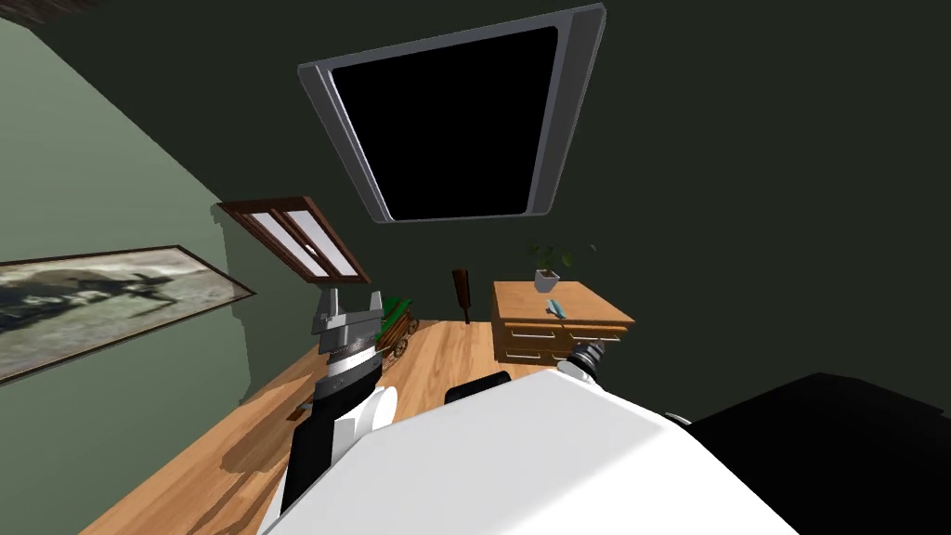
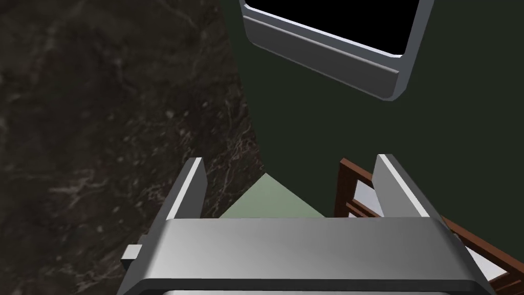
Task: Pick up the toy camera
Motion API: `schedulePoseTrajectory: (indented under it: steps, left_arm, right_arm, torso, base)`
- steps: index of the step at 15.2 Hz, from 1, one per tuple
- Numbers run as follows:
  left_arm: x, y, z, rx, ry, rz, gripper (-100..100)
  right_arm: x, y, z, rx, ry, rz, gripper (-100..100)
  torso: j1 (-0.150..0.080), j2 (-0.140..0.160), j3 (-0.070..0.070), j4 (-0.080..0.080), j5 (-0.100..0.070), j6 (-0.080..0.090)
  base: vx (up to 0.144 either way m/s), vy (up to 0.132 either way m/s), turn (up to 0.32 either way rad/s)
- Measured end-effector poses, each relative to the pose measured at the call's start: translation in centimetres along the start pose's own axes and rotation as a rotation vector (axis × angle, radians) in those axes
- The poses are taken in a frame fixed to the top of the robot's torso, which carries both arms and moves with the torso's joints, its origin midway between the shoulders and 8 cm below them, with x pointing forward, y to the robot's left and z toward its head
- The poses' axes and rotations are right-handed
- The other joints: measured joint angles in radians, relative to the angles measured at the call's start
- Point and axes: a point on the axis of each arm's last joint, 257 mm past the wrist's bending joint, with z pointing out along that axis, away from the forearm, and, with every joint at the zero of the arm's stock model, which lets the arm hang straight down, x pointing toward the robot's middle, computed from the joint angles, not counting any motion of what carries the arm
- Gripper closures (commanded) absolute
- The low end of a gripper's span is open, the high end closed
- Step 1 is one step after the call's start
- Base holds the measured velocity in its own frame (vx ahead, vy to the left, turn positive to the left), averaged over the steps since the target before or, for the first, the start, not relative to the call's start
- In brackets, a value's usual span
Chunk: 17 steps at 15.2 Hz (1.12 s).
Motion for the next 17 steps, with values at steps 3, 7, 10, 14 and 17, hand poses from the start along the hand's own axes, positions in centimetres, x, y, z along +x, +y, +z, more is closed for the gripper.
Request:
schedulePoseTrajectory:
  steps: [3, 7, 10, 14, 17]
  left_arm:
    - [0.0, 0.0, 0.0, 0.000, 0.000, 0.000, 0]
    - [0.0, 0.0, 0.0, 0.000, 0.000, 0.000, 0]
    - [0.0, 0.0, 0.0, 0.000, 0.000, 0.000, 0]
    - [0.0, 0.0, 0.0, 0.000, 0.000, 0.000, 0]
    - [0.0, 0.0, 0.0, 0.000, 0.000, 0.000, 0]
  right_arm:
    - [-0.7, 0.0, -1.2, 0.031, -0.022, 0.010, -100]
    - [-2.0, 0.1, -3.0, 0.071, -0.062, 0.029, -100]
    - [-3.1, 0.3, -4.6, 0.095, -0.101, 0.045, -100]
    - [-5.2, 0.4, -7.0, 0.126, -0.164, 0.087, -100]
    - [-6.8, 0.6, -8.9, 0.150, -0.209, 0.112, -100]
  torso:
    - [-0.001, 0.000, 0.000, 0.000, 0.000, 0.000]
    - [-0.001, -0.001, 0.000, 0.000, 0.000, 0.001]
    - [-0.002, -0.002, -0.001, 0.000, 0.000, 0.000]
    - [-0.006, -0.001, -0.001, 0.000, -0.001, 0.000]
    - [-0.005, -0.003, -0.001, 0.000, -0.001, 0.001]
  base:
    - [-0.097, -0.113, 0.165]
    - [-0.098, -0.118, 0.225]
    - [-0.096, -0.133, 0.257]
    - [-0.107, -0.159, 0.261]
    - [-0.092, -0.142, 0.258]
